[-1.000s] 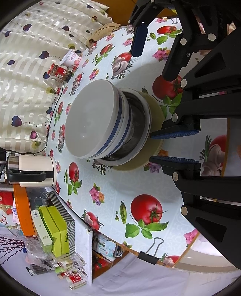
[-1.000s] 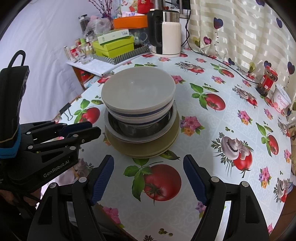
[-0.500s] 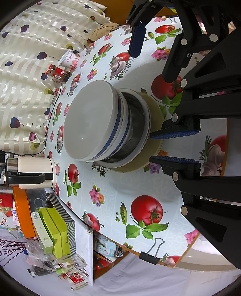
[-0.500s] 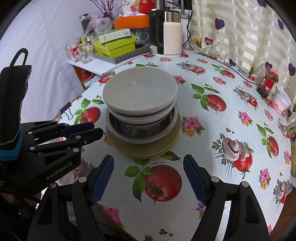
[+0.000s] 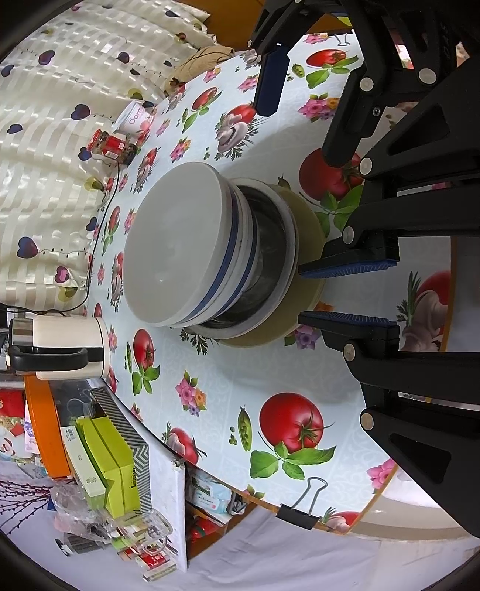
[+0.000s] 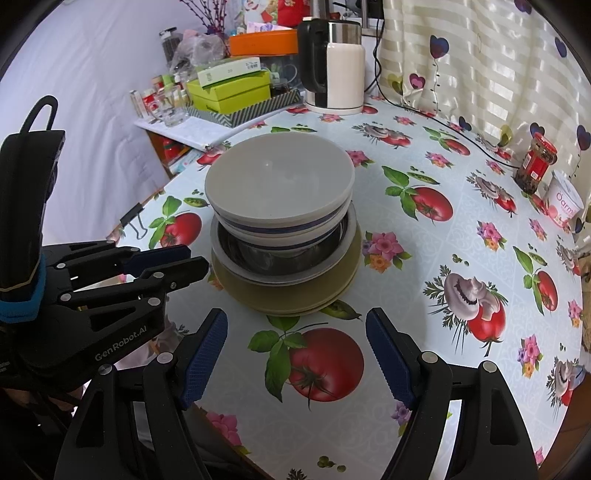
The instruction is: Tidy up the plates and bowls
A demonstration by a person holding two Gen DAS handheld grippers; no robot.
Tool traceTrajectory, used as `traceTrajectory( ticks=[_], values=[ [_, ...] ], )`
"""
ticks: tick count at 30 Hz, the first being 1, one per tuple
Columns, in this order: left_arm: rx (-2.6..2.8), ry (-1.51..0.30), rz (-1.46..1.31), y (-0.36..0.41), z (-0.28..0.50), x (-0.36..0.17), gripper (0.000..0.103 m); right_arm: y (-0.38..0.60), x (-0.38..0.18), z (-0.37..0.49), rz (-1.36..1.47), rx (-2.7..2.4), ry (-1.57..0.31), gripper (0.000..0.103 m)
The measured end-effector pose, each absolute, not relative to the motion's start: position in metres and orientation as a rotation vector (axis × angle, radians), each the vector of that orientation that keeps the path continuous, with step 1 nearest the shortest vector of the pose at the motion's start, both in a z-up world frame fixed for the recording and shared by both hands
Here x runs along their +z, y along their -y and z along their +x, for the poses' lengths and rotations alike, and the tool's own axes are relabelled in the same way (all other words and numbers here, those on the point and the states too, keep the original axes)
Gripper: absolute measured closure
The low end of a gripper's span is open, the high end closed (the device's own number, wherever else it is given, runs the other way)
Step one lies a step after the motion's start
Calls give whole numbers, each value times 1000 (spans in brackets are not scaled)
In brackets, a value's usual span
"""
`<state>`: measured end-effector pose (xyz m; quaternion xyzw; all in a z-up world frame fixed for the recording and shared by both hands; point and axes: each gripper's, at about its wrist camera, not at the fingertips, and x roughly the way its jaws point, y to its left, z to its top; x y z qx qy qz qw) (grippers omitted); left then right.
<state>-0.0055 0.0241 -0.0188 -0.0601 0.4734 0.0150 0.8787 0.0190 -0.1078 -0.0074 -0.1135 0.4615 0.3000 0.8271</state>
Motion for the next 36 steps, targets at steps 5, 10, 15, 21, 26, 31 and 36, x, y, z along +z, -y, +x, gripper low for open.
traceTrajectory(
  ticks=[5,10,15,21,26,31,36],
  values=[
    [31,-987,-126,-24,-5,-19,84,108,-8,20,-242,637,-980,25],
    [32,-988,-125,-24,-5,-19,84,108,-8,19,-242,636,-980,25],
    [29,-991,-125,-24,-6,-20,84,107,-8,19,-242,636,-980,25],
    [28,-994,-124,-24,-6,-22,84,108,-9,20,-242,637,-980,25],
    [28,-994,-124,-23,-6,-21,84,107,-9,20,-243,637,-980,25],
    [29,-994,-125,-23,-6,-21,84,107,-8,19,-243,636,-980,25],
    [28,-997,-124,-23,-6,-22,84,107,-9,20,-243,637,-980,25]
  ],
)
